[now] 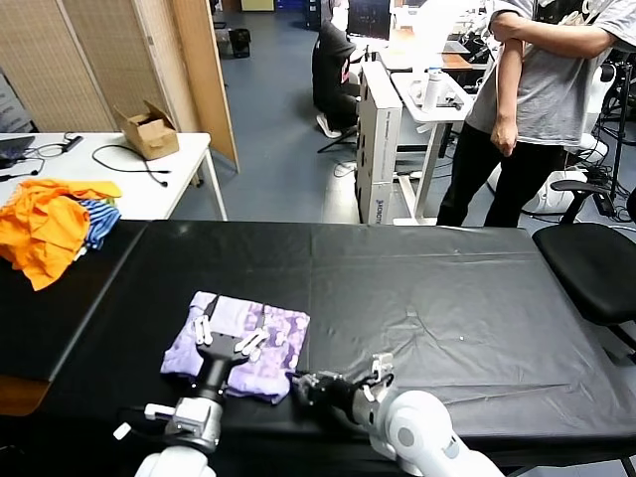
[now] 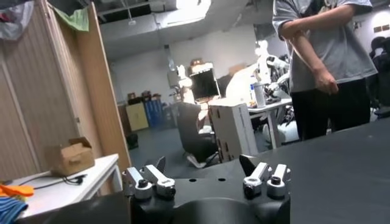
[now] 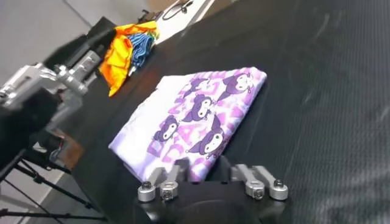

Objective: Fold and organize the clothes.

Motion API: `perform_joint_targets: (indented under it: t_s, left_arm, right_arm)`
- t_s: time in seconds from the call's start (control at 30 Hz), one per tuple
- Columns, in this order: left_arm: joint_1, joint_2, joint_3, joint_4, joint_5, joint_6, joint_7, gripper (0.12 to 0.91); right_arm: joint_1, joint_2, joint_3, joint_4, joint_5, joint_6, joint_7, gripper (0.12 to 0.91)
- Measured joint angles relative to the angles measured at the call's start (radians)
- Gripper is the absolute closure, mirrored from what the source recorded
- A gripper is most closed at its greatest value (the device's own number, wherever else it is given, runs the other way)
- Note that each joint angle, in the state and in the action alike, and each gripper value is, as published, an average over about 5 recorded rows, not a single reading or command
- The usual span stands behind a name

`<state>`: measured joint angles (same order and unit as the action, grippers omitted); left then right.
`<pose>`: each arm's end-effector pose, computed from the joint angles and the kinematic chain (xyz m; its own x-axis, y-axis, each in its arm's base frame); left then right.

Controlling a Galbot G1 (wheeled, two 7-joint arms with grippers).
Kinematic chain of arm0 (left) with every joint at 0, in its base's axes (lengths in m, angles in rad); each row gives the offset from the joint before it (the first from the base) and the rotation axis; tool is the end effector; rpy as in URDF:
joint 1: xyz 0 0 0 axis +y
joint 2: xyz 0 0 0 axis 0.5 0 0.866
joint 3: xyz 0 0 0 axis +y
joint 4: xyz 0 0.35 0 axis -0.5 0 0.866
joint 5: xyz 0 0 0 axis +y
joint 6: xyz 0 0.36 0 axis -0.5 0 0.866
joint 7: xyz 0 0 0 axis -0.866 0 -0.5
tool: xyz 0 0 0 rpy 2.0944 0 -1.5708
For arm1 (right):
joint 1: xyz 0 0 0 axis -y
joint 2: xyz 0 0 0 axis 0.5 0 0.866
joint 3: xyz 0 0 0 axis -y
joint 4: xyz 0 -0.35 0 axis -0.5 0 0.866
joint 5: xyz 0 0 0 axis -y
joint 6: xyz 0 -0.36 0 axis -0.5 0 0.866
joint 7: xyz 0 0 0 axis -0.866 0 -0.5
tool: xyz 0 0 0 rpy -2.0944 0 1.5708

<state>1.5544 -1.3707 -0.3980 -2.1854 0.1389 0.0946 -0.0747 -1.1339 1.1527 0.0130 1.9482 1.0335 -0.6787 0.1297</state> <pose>0.1837 -0.0078 -0.2701 -0.9926 0.1212 -0.0094 0.1151 0.9620 0.2476 0.2679 0.0612 -0.2893 -0.4946 -0.7181 0.4896 -0.4109 0.6896 0.5963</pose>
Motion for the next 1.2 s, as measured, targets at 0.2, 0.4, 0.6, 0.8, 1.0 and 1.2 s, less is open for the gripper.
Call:
perform_joint_targets:
  t_s: [0.2, 0.4, 0.6, 0.8, 1.0, 1.2]
  left_arm:
    - [-0.006, 0.004, -0.013, 0.005, -0.008, 0.002, -0.001, 0.123]
    - [-0.010, 0.005, -0.016, 0.008, -0.020, 0.002, -0.004, 0.123]
    - [-0.007, 0.007, -0.022, 0.001, -0.064, 0.015, -0.023, 0.123]
    - [-0.004, 0.021, -0.027, -0.016, -0.183, 0.070, -0.081, 0.123]
    - [0.006, 0.035, -0.031, -0.014, -0.311, 0.032, -0.088, 0.123]
    - [0.035, 0.037, -0.041, -0.024, -0.375, -0.021, -0.071, 0.123]
  right_arm:
    - [0.000, -0.043, 0.049, 0.039, 0.019, -0.045, 0.051, 0.885]
    - [0.006, -0.109, 0.116, 0.070, 0.014, -0.058, 0.104, 0.885]
    - [0.007, -0.148, 0.145, 0.099, 0.018, -0.058, 0.137, 0.856]
    - [-0.035, -0.186, 0.179, 0.145, -0.018, -0.058, 0.167, 0.530]
    - [-0.124, -0.205, 0.250, 0.227, -0.095, -0.058, 0.105, 0.187]
    - [-0.272, -0.185, 0.372, 0.334, -0.218, -0.044, 0.015, 0.120]
